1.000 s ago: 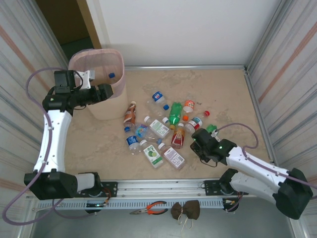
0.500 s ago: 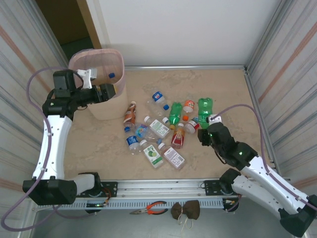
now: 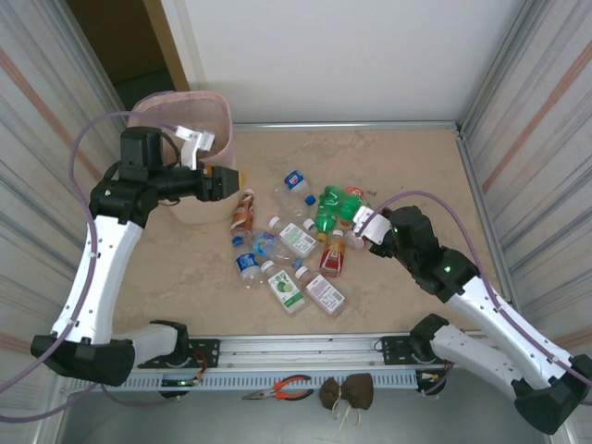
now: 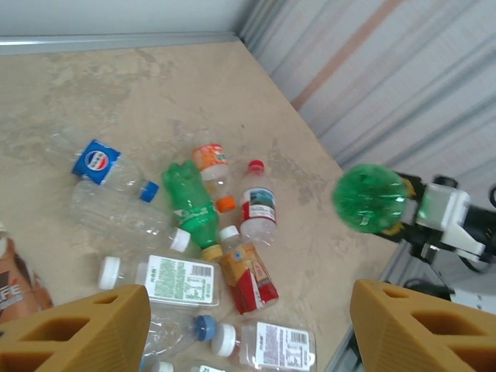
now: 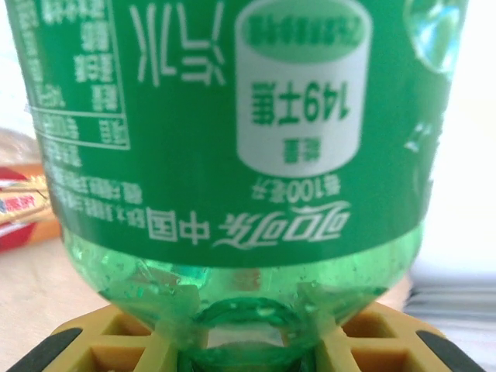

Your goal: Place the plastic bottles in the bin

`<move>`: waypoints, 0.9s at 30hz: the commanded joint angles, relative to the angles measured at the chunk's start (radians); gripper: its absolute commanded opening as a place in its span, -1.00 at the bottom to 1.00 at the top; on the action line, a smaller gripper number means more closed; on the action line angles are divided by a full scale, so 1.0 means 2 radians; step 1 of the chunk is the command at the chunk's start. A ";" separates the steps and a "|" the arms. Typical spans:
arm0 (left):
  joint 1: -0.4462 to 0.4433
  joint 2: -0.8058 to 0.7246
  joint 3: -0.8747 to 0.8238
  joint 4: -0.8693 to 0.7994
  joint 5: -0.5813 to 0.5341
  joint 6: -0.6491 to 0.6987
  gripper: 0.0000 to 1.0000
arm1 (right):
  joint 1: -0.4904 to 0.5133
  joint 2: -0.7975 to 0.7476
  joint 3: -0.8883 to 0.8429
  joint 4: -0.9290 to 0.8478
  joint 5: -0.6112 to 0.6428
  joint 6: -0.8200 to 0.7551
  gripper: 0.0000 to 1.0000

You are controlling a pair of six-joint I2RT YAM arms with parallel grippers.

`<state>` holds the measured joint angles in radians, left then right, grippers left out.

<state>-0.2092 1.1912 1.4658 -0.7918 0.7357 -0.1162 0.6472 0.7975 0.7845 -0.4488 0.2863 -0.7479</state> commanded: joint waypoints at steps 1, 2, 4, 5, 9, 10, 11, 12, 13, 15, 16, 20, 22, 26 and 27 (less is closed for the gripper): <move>-0.025 0.005 0.031 -0.045 -0.009 0.041 0.39 | -0.002 0.010 0.025 0.021 -0.008 -0.161 -1.00; -0.035 0.008 0.035 -0.052 -0.010 0.046 0.40 | -0.002 0.011 0.030 0.026 -0.015 -0.181 -1.00; -0.054 0.013 0.044 -0.063 -0.014 0.055 0.40 | -0.002 0.013 0.035 0.027 -0.031 -0.228 -1.00; -0.064 0.017 0.048 -0.068 -0.017 0.058 0.40 | -0.001 0.013 0.038 0.023 -0.041 -0.257 -1.00; -0.109 0.034 0.061 -0.088 -0.025 0.066 0.41 | 0.006 0.010 0.039 0.026 -0.061 -0.353 -1.00; -0.119 0.039 0.063 -0.091 -0.025 0.068 0.41 | 0.009 0.009 0.039 0.028 -0.064 -0.369 -1.00; -0.131 0.043 0.065 -0.093 -0.024 0.070 0.41 | 0.013 0.007 0.041 0.030 -0.065 -0.385 -1.00; -0.144 0.047 0.068 -0.094 -0.025 0.071 0.42 | 0.018 0.006 0.043 0.034 -0.066 -0.403 -1.00; -0.154 0.051 0.069 -0.095 -0.024 0.071 0.42 | 0.023 0.004 0.044 0.037 -0.064 -0.416 -1.00; -0.180 0.059 0.069 -0.090 -0.026 0.067 0.43 | 0.033 0.001 0.047 0.042 -0.059 -0.445 -1.00; -0.190 0.063 0.069 -0.087 -0.026 0.062 0.45 | 0.036 0.000 0.050 0.044 -0.057 -0.456 -1.00; -0.238 0.082 0.069 -0.085 -0.034 0.058 0.48 | 0.052 -0.009 0.061 0.045 -0.057 -0.499 -1.00; -0.254 0.092 0.071 -0.083 -0.036 0.055 0.48 | 0.061 -0.012 0.067 0.043 -0.059 -0.517 -1.00; -0.280 0.112 0.072 -0.074 -0.033 0.044 0.47 | 0.086 -0.009 0.089 0.021 -0.044 -0.538 -1.00; -0.285 0.115 0.072 -0.069 -0.031 0.041 0.47 | 0.090 -0.008 0.092 0.019 -0.042 -0.542 -1.00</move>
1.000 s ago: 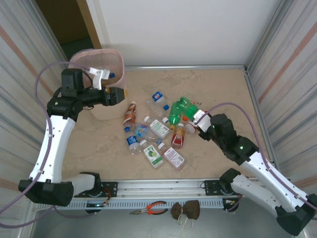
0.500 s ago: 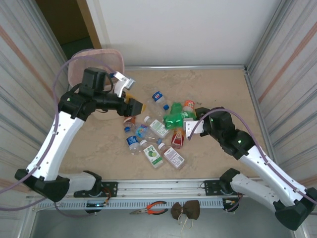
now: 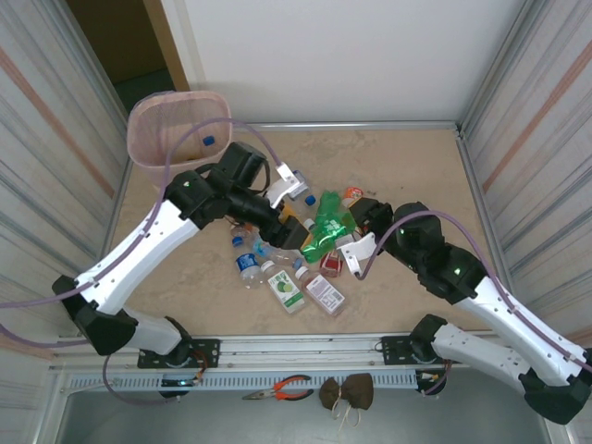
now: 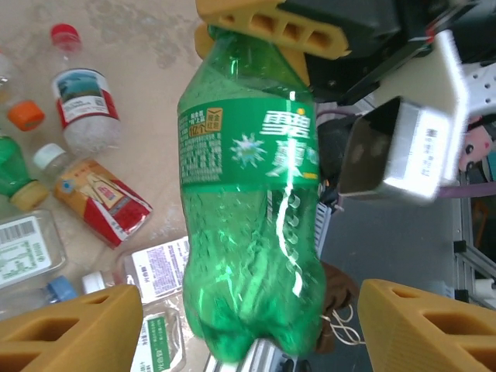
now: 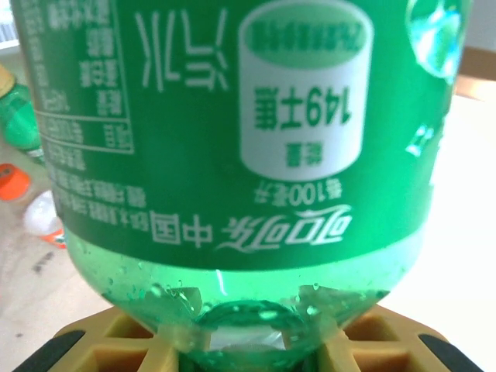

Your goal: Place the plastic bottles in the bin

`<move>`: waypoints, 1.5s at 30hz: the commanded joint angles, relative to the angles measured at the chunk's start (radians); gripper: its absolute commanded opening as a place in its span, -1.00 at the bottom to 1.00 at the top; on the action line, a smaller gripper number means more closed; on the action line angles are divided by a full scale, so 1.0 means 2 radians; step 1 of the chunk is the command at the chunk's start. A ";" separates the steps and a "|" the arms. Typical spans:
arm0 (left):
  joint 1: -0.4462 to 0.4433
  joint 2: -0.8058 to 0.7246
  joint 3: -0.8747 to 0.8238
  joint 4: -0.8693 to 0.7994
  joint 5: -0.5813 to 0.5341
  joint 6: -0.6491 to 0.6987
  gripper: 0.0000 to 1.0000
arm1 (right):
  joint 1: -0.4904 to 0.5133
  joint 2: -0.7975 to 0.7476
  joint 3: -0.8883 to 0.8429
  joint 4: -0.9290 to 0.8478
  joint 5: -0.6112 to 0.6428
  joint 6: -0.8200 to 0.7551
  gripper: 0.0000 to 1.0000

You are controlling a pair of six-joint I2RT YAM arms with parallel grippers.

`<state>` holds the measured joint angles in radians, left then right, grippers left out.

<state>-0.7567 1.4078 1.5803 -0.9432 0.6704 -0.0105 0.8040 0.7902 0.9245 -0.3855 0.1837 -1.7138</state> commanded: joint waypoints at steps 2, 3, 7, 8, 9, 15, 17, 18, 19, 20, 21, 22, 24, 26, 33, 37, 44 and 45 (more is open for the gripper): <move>-0.022 0.018 0.014 0.012 0.008 -0.017 0.46 | 0.025 -0.001 0.030 -0.014 0.016 -0.066 -1.00; -0.027 0.021 0.016 0.014 0.011 -0.019 0.46 | 0.031 0.000 0.032 -0.015 0.021 -0.069 -1.00; -0.040 0.037 0.018 0.014 0.017 -0.023 0.44 | 0.046 0.013 0.044 -0.024 0.038 -0.076 -1.00; -0.043 0.038 0.017 0.013 0.017 -0.024 0.43 | 0.047 0.015 0.049 -0.031 0.038 -0.076 -1.00; -0.045 0.039 0.015 0.013 0.016 -0.025 0.43 | 0.048 0.017 0.052 -0.034 0.039 -0.075 -1.00; -0.049 0.046 0.014 -0.001 0.014 -0.024 0.36 | 0.051 0.025 0.058 -0.036 0.045 -0.076 -1.00; -0.050 0.047 0.014 -0.007 0.012 -0.020 0.36 | 0.051 0.026 0.062 -0.042 0.047 -0.076 -1.00; -0.051 0.047 0.014 -0.009 0.009 -0.019 0.36 | 0.051 0.026 0.065 -0.047 0.047 -0.074 -1.00; -0.051 0.047 0.014 -0.011 0.006 -0.018 0.36 | 0.051 0.026 0.068 -0.053 0.045 -0.071 -1.00; -0.051 0.048 0.015 -0.013 0.005 -0.017 0.36 | 0.051 0.027 0.071 -0.058 0.044 -0.068 -1.00; -0.052 0.048 0.017 -0.016 0.005 -0.016 0.36 | 0.051 0.027 0.073 -0.061 0.045 -0.067 -1.00; -0.053 0.051 0.018 -0.018 0.005 -0.015 0.36 | 0.051 0.029 0.074 -0.065 0.046 -0.065 -1.00; -0.057 0.054 0.023 -0.024 0.004 -0.010 0.36 | 0.051 0.030 0.076 -0.069 0.048 -0.063 -1.00; -0.061 0.059 0.028 -0.030 0.004 -0.004 0.37 | 0.051 0.030 0.076 -0.071 0.047 -0.061 -1.00; -0.072 0.074 0.045 -0.046 0.003 0.009 0.33 | 0.051 0.030 0.082 -0.078 0.045 -0.058 -1.00; -0.075 0.076 0.048 -0.048 0.007 0.015 0.32 | 0.051 0.030 0.082 -0.078 0.044 -0.055 -1.00; -0.076 0.083 0.048 -0.053 0.016 0.020 0.35 | 0.051 0.028 0.084 -0.080 0.042 -0.056 -1.00; -0.076 0.083 0.047 -0.054 0.016 0.021 0.35 | 0.051 0.029 0.084 -0.080 0.042 -0.056 -1.00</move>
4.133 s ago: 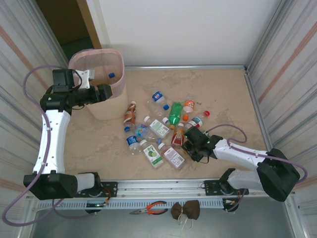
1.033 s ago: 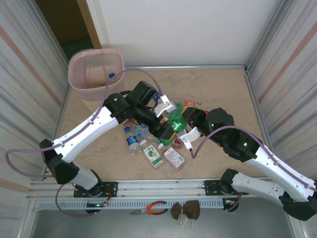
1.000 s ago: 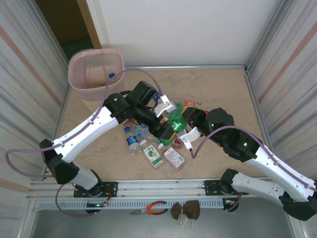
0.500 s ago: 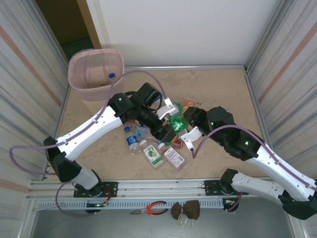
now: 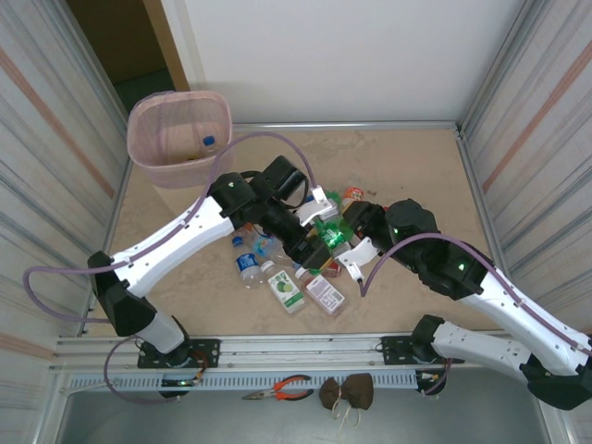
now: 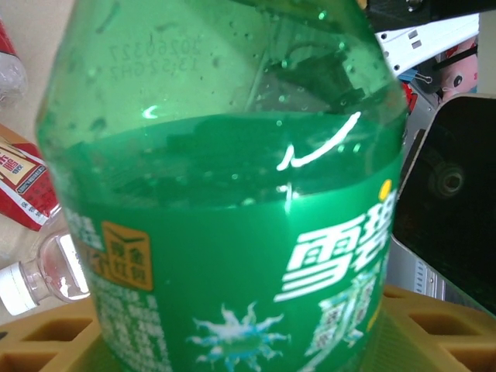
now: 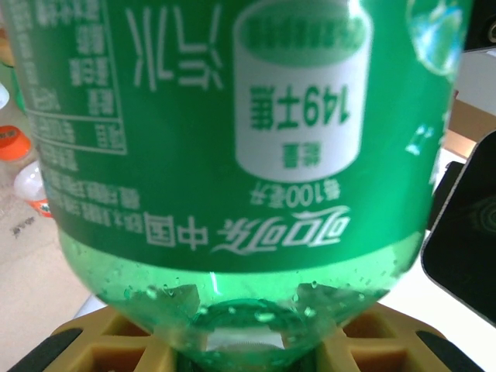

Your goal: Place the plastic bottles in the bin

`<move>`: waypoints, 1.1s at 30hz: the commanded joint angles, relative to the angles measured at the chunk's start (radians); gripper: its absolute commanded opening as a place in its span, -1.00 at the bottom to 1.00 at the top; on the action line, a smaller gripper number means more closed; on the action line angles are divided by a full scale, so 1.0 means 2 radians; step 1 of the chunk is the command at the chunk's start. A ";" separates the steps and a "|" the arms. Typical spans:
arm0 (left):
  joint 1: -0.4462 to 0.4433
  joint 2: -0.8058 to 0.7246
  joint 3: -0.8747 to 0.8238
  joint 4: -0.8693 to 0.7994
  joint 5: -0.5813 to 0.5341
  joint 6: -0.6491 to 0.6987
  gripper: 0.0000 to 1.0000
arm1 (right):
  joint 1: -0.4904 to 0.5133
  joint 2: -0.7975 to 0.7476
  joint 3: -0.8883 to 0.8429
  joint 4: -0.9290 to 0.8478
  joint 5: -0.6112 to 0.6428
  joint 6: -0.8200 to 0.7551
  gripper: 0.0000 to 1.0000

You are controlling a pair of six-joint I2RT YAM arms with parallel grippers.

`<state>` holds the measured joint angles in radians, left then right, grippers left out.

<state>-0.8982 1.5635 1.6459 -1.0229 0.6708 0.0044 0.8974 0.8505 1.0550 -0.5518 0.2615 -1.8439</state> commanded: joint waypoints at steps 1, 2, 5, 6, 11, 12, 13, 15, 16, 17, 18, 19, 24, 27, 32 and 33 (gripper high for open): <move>-0.006 0.006 0.014 -0.014 0.017 0.014 0.35 | 0.004 -0.002 0.018 0.002 0.003 0.009 -1.00; -0.006 0.006 0.014 -0.013 0.020 0.014 0.35 | 0.004 -0.002 0.019 0.002 0.003 0.009 -1.00; -0.006 0.006 0.012 -0.013 0.025 0.016 0.37 | 0.005 -0.003 0.018 0.001 0.001 0.010 -1.00; -0.007 0.006 0.012 -0.012 0.027 0.017 0.38 | 0.005 -0.003 0.019 0.001 0.000 0.010 -1.00; -0.007 0.009 0.010 -0.012 0.036 0.020 0.31 | 0.005 -0.005 0.017 0.001 0.000 0.009 -1.00; -0.008 0.010 0.010 -0.012 0.036 0.021 0.28 | 0.005 -0.005 0.018 0.001 0.000 0.010 -1.00; -0.008 0.010 0.009 -0.012 0.035 0.022 0.26 | 0.005 -0.005 0.018 0.000 0.000 0.010 -1.00; -0.007 0.010 0.009 -0.011 0.036 0.022 0.19 | 0.005 -0.005 0.018 -0.003 -0.001 0.011 -1.00; -0.008 0.009 0.009 -0.011 0.036 0.023 0.16 | 0.005 -0.006 0.019 -0.005 0.000 0.012 -1.00; -0.007 0.009 0.009 -0.010 0.036 0.023 0.13 | 0.005 -0.006 0.019 -0.006 -0.001 0.012 -1.00; -0.008 0.008 0.008 -0.009 0.035 0.023 0.10 | 0.005 -0.007 0.019 -0.006 -0.002 0.013 -1.00; -0.007 0.008 0.009 -0.009 0.034 0.024 0.09 | 0.005 -0.008 0.018 -0.007 -0.003 0.013 -0.98; -0.008 0.002 0.006 -0.005 0.023 0.025 0.08 | 0.005 -0.016 0.016 -0.006 -0.012 0.012 -0.42; -0.008 -0.002 0.004 -0.003 0.016 0.026 0.08 | 0.006 -0.025 0.012 -0.009 -0.019 0.013 -0.16; -0.008 -0.007 0.003 -0.001 0.003 0.027 0.07 | 0.007 -0.044 0.008 -0.016 -0.020 0.017 0.14; -0.008 -0.007 0.000 0.002 0.002 0.027 0.07 | 0.007 -0.047 0.008 -0.018 -0.020 0.019 0.20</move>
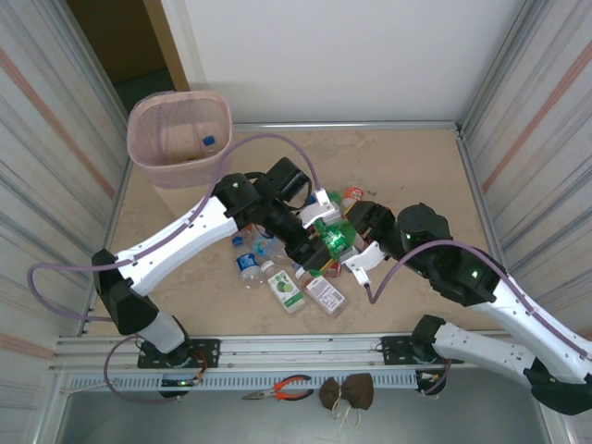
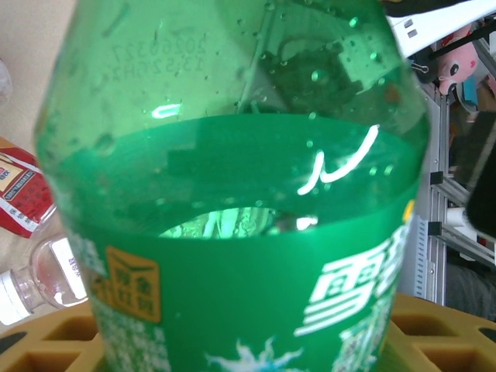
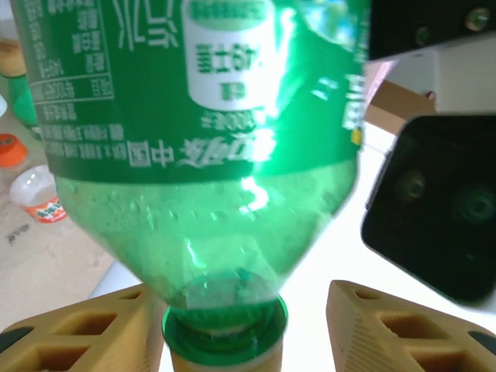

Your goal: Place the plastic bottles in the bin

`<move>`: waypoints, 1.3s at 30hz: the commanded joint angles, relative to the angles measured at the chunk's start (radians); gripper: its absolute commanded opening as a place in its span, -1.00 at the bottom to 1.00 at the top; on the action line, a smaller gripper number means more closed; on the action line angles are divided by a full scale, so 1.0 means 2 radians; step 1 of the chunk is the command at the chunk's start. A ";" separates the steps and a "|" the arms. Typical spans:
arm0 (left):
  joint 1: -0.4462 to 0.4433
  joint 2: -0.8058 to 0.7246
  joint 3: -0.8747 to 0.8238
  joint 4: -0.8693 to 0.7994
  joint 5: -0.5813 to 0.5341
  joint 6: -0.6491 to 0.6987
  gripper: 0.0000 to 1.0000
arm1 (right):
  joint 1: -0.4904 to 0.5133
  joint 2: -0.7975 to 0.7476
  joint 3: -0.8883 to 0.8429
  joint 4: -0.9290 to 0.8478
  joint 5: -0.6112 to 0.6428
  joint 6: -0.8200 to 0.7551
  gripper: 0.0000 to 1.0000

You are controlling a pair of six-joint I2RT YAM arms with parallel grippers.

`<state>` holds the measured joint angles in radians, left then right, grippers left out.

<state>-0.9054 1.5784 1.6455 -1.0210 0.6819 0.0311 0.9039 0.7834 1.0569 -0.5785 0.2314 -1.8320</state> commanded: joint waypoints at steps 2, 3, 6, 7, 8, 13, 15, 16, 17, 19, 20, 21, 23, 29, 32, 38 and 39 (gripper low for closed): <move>-0.003 -0.014 -0.001 0.003 -0.007 0.014 0.07 | 0.005 -0.020 0.008 -0.012 -0.003 0.018 0.25; -0.003 -0.014 -0.001 0.003 -0.008 0.014 0.07 | 0.005 -0.023 0.008 -0.014 -0.003 0.021 0.25; -0.003 -0.014 -0.002 0.004 -0.014 0.014 0.07 | 0.005 -0.036 0.008 -0.022 -0.003 0.035 0.27; -0.001 -0.015 -0.003 0.006 -0.017 0.014 0.08 | 0.005 -0.040 0.008 -0.026 -0.004 0.043 0.27; 0.000 -0.017 -0.005 0.008 -0.019 0.013 0.07 | 0.005 -0.045 0.008 -0.030 -0.006 0.053 0.27; 0.014 -0.026 -0.012 0.020 -0.028 0.007 0.08 | 0.006 -0.060 0.013 -0.042 -0.020 0.168 0.27; 0.021 -0.031 -0.017 0.028 -0.031 0.002 0.08 | 0.005 -0.059 0.022 -0.039 -0.025 0.259 0.28; 0.026 -0.034 -0.020 0.034 -0.033 -0.001 0.08 | 0.005 -0.057 0.028 -0.038 -0.024 0.315 0.28; 0.031 -0.038 -0.023 0.038 -0.035 -0.003 0.08 | 0.005 -0.056 0.031 -0.040 -0.025 0.359 0.28; 0.040 -0.046 -0.030 0.047 -0.036 -0.006 0.08 | 0.005 -0.059 0.026 -0.028 -0.023 0.467 0.26; 0.044 -0.050 -0.033 0.052 -0.037 -0.008 0.08 | 0.005 -0.062 0.020 -0.017 -0.019 0.514 0.25; 0.048 -0.054 -0.035 0.056 -0.037 -0.010 0.08 | 0.005 -0.065 0.013 -0.004 -0.017 0.570 0.24; 0.056 -0.061 -0.039 0.064 -0.039 -0.012 0.08 | 0.004 -0.072 -0.001 0.019 -0.012 0.675 0.22; 0.082 -0.078 -0.040 0.079 -0.047 -0.015 0.08 | 0.004 -0.073 -0.019 0.033 0.033 0.989 0.27; 0.104 -0.090 -0.039 0.090 -0.050 -0.019 0.09 | 0.004 -0.076 -0.026 0.026 0.058 1.121 0.32; 0.183 -0.105 -0.022 0.112 -0.044 -0.037 0.04 | 0.002 -0.066 -0.029 0.012 0.061 1.270 0.49; 0.197 -0.104 -0.015 0.114 -0.041 -0.040 0.03 | 0.001 -0.061 -0.026 0.010 0.059 1.278 0.50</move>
<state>-0.5671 1.3994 1.5768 -0.8356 0.5907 -0.0223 0.9054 0.6479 1.0039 -0.5510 0.3222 0.4854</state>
